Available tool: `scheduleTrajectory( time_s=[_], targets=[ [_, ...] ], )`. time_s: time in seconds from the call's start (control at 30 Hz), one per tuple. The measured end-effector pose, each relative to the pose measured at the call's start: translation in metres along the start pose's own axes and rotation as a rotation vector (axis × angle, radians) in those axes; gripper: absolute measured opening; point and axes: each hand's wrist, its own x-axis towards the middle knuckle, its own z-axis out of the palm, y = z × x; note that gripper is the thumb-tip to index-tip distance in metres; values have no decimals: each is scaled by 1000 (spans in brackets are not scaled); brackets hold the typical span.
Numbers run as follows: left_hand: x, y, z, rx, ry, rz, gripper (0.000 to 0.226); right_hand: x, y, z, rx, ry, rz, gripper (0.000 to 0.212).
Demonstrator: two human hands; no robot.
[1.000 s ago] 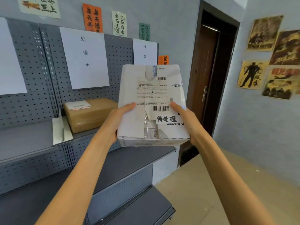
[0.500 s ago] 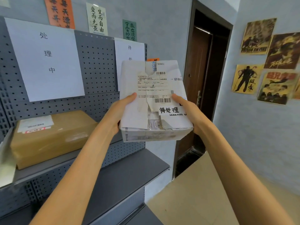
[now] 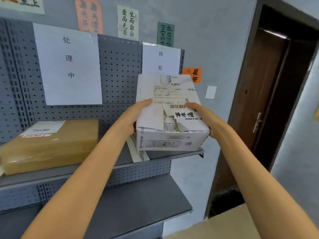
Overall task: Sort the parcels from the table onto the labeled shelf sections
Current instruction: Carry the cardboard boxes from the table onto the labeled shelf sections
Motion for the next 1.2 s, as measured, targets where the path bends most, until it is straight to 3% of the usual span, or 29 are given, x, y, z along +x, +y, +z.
scheduleTrajectory(
  time_s=[0.43,0.73,1.2],
  targets=[
    [58,-5,26,69,238,-137,30,124,11,-38,-45,-300,185,26],
    [94,-27,9,254,390,-193,34,181,37,-28,-61,-344,275,30],
    [131,-52,-8,456,405,-266,28,225,77,-18,-79,-355,380,30]
  ],
)
